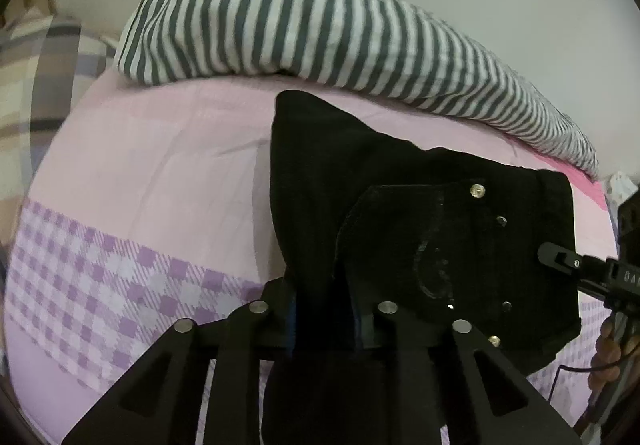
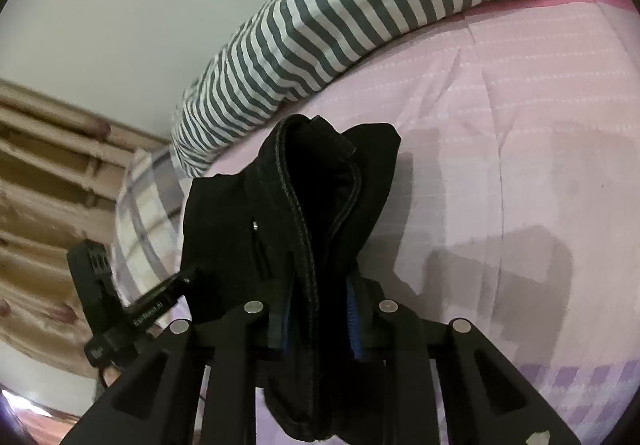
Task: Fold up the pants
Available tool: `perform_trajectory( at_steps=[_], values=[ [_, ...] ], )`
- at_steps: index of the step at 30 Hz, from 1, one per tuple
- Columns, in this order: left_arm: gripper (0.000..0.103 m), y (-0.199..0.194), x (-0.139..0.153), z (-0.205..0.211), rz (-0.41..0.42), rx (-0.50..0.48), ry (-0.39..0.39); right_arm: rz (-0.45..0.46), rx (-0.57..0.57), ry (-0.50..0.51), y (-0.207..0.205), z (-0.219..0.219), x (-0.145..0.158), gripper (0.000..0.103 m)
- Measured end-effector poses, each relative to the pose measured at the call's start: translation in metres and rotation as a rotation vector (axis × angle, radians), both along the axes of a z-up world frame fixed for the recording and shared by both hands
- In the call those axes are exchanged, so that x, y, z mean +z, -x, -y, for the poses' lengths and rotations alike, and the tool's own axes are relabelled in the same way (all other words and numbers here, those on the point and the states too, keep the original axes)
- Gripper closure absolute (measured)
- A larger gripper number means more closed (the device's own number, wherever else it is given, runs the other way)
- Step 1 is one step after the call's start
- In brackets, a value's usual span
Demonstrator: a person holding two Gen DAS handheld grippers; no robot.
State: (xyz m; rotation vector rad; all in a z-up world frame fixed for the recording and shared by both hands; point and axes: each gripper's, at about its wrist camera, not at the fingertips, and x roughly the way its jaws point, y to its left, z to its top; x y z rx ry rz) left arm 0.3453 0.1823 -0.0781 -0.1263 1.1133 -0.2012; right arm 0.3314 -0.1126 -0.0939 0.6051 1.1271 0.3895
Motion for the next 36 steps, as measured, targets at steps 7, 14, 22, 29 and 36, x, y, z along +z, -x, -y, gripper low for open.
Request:
perform_trajectory(
  at_steps=[7,14,22,29,36],
  values=[
    [0.063,0.005,-0.009,-0.003,0.043,0.014,-0.012,0.013,-0.035,0.110,0.012,-0.001,-0.006,0.053],
    [0.063,0.039,0.010,0.005,0.101,0.086,-0.134,0.062,-0.036,0.224,0.042,-0.010,0.008,0.047],
    [0.043,0.100,0.043,0.020,0.175,0.083,-0.180,0.181,-0.045,0.406,0.094,-0.019,0.035,0.037],
    [0.040,0.150,0.063,0.033,0.207,0.077,-0.180,0.226,-0.062,0.425,0.135,-0.021,0.057,0.032],
    [0.036,0.191,0.079,0.039,0.259,0.086,-0.195,0.309,-0.066,0.475,0.170,-0.035,0.083,0.021]
  ],
)
